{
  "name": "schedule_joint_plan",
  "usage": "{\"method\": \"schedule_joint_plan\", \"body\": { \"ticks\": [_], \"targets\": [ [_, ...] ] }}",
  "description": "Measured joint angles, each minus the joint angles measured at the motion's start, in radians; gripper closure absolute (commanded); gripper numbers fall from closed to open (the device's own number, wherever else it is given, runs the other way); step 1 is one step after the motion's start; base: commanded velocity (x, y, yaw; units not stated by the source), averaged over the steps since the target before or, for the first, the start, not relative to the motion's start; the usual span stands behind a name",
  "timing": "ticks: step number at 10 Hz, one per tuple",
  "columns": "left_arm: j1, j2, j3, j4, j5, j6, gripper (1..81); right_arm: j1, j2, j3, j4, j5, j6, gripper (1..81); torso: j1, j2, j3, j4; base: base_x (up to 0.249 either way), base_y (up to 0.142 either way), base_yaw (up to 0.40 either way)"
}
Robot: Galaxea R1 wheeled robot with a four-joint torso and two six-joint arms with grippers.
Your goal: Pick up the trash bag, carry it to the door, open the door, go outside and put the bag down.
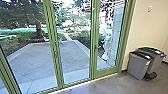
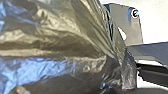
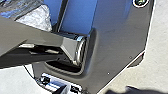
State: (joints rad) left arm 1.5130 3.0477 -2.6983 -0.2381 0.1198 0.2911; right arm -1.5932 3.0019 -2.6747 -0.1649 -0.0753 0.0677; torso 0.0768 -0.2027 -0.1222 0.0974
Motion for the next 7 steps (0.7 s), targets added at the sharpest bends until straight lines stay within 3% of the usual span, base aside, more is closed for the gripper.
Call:
{"method": "schedule_joint_plan", "body": {
  "ticks": [3,7],
  "targets": [
    [0.000,0.000,0.000,0.000,0.000,0.000,81.1,0.000,0.000,0.000,0.000,0.000,0.000,1.0,0.000,0.000,0.000,0.000,0.137,-0.063,0.000],
    [0.001,0.003,0.001,0.000,0.000,0.000,81.1,-0.002,-0.002,-0.002,0.000,-0.001,0.000,1.0,0.000,0.000,0.000,0.000,0.137,0.000,0.000]
  ]
}}
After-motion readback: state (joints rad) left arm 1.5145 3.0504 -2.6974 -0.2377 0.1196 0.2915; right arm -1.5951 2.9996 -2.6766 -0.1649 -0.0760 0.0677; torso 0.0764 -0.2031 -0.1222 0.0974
